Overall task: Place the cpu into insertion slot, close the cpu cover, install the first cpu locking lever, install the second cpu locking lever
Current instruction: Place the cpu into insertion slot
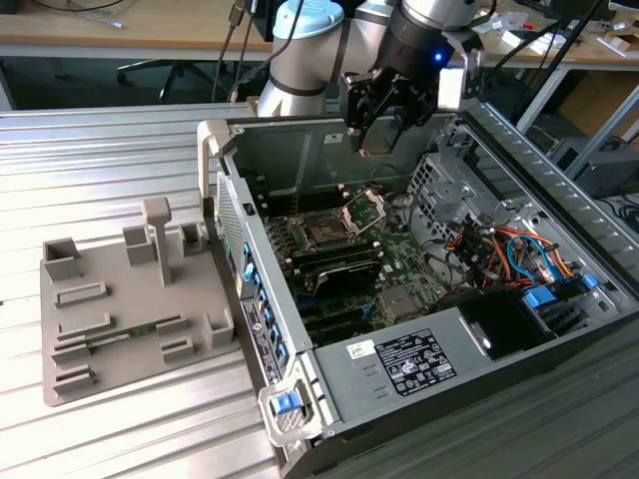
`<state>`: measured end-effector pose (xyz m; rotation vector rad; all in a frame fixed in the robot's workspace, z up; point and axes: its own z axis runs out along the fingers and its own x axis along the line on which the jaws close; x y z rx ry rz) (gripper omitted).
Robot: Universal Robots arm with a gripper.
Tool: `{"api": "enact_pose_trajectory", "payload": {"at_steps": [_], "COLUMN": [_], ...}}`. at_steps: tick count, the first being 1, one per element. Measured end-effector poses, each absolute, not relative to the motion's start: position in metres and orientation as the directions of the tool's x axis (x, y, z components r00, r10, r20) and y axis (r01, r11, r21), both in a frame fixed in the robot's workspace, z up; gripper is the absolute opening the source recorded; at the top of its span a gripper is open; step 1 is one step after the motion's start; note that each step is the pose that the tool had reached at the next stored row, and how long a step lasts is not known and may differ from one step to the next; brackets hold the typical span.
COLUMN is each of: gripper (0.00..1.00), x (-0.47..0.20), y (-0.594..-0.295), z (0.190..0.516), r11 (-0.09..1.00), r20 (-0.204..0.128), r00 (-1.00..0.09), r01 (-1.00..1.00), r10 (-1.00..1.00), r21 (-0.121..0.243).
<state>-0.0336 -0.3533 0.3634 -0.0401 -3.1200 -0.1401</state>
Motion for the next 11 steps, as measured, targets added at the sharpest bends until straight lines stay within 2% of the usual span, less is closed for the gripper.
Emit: {"api": "enact_pose_trajectory", "payload": {"at_steps": [11], "gripper": [0.55], "x": [-0.0336], "y": [-0.3538], "z": [0.3596], "r11": [0.996], "r20": [0.019], "r00": [-1.0], "r01": [0.026], "r10": [0.025], "r21": [0.089]}}
